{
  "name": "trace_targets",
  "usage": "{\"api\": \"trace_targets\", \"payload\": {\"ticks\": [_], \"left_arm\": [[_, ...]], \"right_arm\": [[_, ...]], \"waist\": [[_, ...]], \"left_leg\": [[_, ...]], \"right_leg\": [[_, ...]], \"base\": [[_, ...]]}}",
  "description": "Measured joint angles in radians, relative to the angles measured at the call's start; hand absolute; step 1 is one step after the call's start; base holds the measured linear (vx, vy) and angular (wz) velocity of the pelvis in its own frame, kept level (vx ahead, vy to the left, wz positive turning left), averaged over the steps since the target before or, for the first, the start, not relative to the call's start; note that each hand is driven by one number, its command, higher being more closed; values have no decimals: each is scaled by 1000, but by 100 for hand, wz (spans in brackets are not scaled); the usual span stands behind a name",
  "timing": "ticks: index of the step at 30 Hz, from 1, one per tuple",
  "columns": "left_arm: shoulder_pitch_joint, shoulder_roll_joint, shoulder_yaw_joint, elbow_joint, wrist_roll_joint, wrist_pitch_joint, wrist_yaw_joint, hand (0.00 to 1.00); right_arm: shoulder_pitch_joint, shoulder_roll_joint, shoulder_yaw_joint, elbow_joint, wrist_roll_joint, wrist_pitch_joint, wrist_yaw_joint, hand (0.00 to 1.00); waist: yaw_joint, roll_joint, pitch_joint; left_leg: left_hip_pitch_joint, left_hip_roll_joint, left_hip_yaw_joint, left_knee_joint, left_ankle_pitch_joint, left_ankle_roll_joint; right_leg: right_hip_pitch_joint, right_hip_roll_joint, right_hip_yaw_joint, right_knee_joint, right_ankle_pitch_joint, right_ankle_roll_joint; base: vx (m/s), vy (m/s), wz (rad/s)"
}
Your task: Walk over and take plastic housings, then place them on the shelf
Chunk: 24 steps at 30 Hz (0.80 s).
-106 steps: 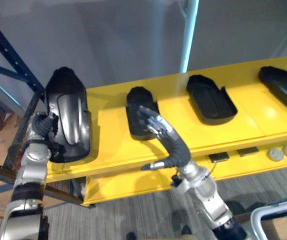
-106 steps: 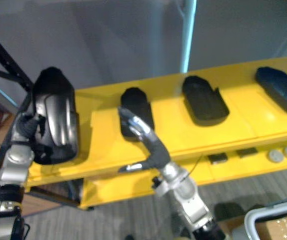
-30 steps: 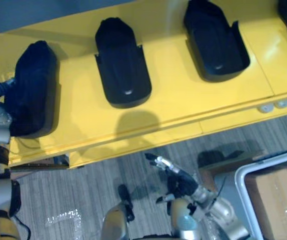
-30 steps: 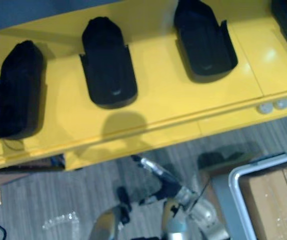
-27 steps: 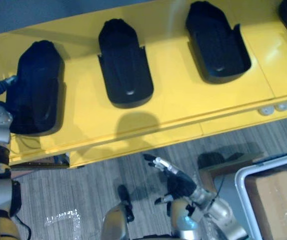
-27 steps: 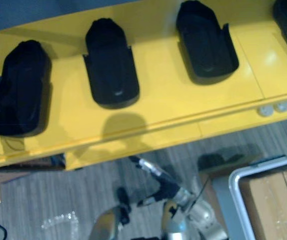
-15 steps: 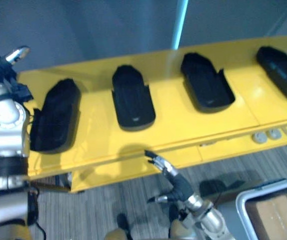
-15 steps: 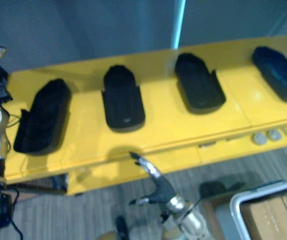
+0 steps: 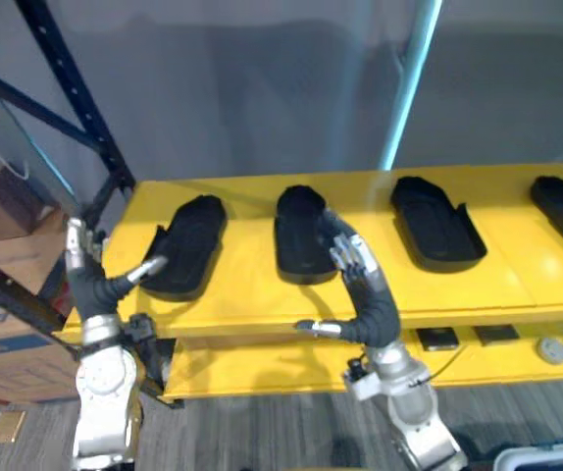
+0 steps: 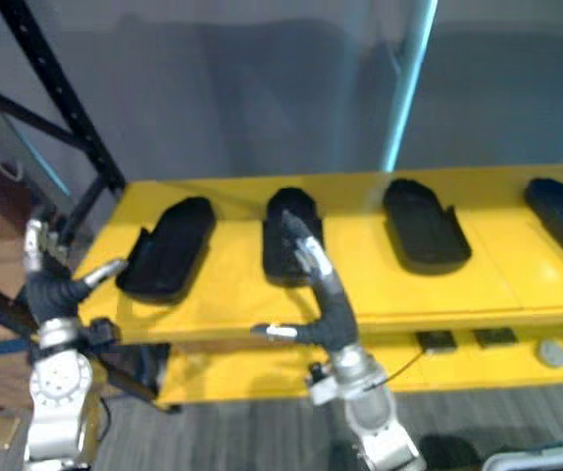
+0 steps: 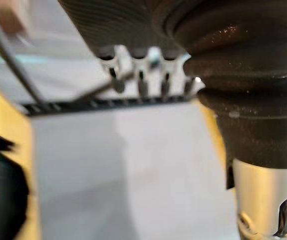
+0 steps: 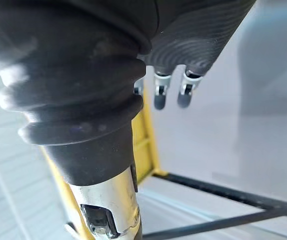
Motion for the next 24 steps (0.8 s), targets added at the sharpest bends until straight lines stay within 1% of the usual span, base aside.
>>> {"api": "trace_targets", "payload": {"ticks": [2, 4, 7, 9, 11, 12, 13, 15, 17, 19, 21, 23, 24], "left_arm": [[12, -15, -2, 0, 12, 7, 3, 0], [15, -16, -8, 0, 36, 23, 20, 0], [15, -34, -6, 0, 40, 47, 62, 0], [18, -56, -6, 1, 42, 75, 91, 0], [28, -56, -5, 3, 45, 86, 115, 0], [33, -57, -4, 3, 44, 87, 126, 0], [34, -57, -3, 4, 43, 88, 129, 0], [33, -64, 5, 24, 37, 90, 155, 0], [32, -79, 7, 46, 36, 90, 163, 0], [31, -93, 5, 63, 33, 90, 165, 0], [28, -95, 5, 68, 31, 90, 163, 0], [22, -95, 6, 70, 31, 90, 158, 0], [22, -95, 7, 74, 31, 90, 153, 0]], "right_arm": [[0, 0, 0, 0, 0, 13, -12, 0], [2, 1, 2, 0, 0, 32, -26, 0], [14, 3, 7, 2, 1, 50, -29, 0], [14, 4, 21, 21, 6, 52, -22, 0], [15, 5, 34, 42, 40, 51, 20, 0], [14, 6, 47, 47, 79, 50, 62, 0], [14, 5, 59, 47, 107, 50, 89, 0], [3, 5, 124, 66, 188, 40, 182, 0], [-6, 5, 188, 87, 201, 39, 226, 0], [-22, 8, 242, 112, 201, 40, 257, 0], [-43, 10, 305, 145, 199, 44, 288, 0], [-43, 15, 310, 156, 199, 52, 303, 0], [-45, 17, 309, 156, 199, 54, 306, 0]], "waist": [[0, 4, -8], [1, 3, -12], [1, -6, -27], [0, -16, -32], [0, -20, -34], [1, -20, -34], [2, -20, -34], [3, -21, -35], [4, -22, -35], [7, -24, -37], [15, -32, -42], [20, -36, -43], [27, -36, -43]], "left_leg": [[0, 0, -1, 0, 3, -1], [-4, 2, 0, -1, 8, -1], [-17, 6, -4, 0, 13, -4], [-18, 9, -5, 0, 15, -6], [-19, 11, -5, 0, 15, -7], [-20, 11, -6, 0, 15, -7], [-20, 10, -7, 0, 15, -7], [-21, 11, -9, 0, 15, -7], [-23, 11, -14, 0, 15, -7], [-25, 11, -18, 0, 15, -7], [-35, 10, -28, 0, 17, -7], [-41, 7, -50, 0, 20, -6], [-43, 7, -52, 0, 20, -5]], "right_leg": [[-2, 0, -1, 0, 0, 0], [-8, 2, -1, 2, 0, 0], [-18, 6, -6, 1, 5, 5], [-19, 9, -8, 1, 6, 5], [-19, 10, -9, 1, 6, 5], [-19, 10, -9, 1, 6, 5], [-19, 10, -9, 1, 6, 5], [-18, 11, -11, 0, 7, 4], [-16, 11, -15, 0, 7, 4], [-15, 11, -18, 0, 7, 4], [-15, 11, -30, 0, 7, 4], [-13, 9, -50, 2, 5, 2], [-14, 9, -52, 2, 5, 2]], "base": [[-57, 0, 0], [-27, -2, -1], [9, -11, 3], [28, -16, 2], [33, -7, 1], [0, 0, 0], [26, -2, 3], [0, 0, 0], [3, -4, 5], [-10, -2, 7], [-25, -2, 15], [-28, -7, 25], [-30, 2, 17]]}}
